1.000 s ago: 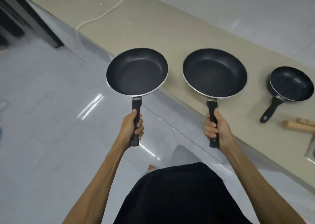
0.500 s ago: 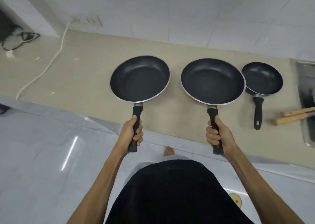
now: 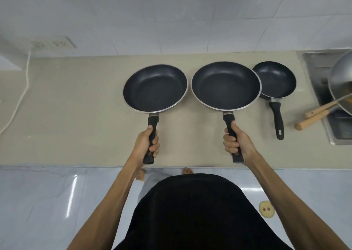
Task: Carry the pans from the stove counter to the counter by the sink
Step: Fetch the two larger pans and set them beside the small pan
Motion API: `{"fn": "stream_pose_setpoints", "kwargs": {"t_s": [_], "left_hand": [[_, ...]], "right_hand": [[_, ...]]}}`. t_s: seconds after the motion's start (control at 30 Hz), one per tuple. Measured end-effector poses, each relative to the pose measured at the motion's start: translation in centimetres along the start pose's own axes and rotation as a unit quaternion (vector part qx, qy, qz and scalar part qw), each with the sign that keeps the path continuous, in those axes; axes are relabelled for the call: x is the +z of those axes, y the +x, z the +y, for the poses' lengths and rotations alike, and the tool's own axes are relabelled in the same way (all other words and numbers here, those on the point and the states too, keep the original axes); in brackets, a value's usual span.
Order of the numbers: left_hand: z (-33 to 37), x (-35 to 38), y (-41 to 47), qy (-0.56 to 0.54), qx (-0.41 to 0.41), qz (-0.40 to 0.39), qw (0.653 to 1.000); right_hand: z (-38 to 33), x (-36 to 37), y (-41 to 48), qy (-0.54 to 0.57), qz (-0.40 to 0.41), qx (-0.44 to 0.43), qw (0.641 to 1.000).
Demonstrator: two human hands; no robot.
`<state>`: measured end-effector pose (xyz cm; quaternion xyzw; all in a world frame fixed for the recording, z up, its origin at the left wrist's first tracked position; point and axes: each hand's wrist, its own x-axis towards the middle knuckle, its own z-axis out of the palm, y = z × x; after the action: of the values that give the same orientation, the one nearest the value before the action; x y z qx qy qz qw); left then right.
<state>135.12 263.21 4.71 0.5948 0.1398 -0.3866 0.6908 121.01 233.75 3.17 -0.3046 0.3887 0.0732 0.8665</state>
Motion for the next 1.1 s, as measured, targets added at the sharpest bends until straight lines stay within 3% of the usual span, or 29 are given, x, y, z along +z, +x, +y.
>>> {"fn": "stream_pose_setpoints", "kwargs": {"t_s": [0.67, 0.97, 1.1], "left_hand": [[3.0, -1.5, 5.3, 0.013, -0.012, -0.011, 1.0], [1.9, -2.9, 6.1, 0.078, -0.003, 0.01, 0.997], [0.7, -3.5, 6.3, 0.132, 0.01, 0.041, 0.99]], "right_hand": [[-1.4, 2.5, 3.2, 0.001, 0.021, 0.0, 1.0], [-0.9, 2.5, 3.5, -0.005, 0.018, 0.003, 1.0], [0.3, 2.1, 4.4, -0.065, 0.049, 0.001, 0.997]]}}
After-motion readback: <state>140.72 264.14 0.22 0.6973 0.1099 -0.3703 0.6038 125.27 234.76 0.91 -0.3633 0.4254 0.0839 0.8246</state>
